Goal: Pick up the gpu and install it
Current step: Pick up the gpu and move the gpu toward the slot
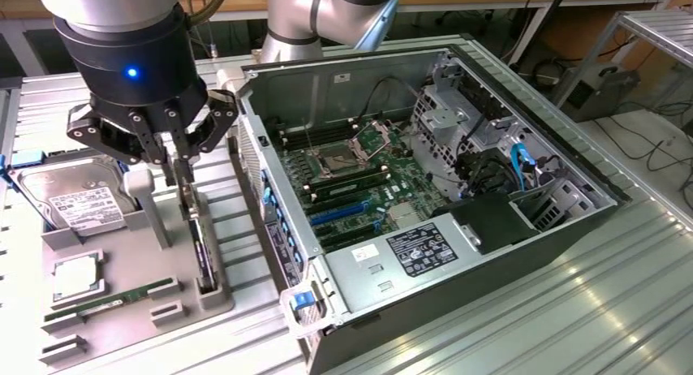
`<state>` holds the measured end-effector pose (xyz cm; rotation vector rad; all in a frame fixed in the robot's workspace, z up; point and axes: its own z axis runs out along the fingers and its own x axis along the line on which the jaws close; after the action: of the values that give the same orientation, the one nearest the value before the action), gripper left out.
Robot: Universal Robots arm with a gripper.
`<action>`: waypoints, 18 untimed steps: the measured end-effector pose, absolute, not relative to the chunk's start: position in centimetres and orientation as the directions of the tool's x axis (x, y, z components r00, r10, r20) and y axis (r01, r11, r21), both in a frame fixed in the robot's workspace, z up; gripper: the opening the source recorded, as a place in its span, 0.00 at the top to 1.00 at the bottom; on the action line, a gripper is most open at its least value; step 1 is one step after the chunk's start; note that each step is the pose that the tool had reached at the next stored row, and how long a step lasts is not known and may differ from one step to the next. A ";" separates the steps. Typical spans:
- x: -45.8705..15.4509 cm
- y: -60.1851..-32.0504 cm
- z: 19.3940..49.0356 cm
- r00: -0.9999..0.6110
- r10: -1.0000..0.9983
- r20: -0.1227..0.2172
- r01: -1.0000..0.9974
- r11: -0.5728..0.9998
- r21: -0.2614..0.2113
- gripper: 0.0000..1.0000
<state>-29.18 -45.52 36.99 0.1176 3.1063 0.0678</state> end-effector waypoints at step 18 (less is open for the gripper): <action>-29.2 -45.5 32.8 -0.997 0.076 -0.031 0.075 0.996 0.045 0.58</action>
<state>-29.19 -45.52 32.77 0.1175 3.1060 0.0678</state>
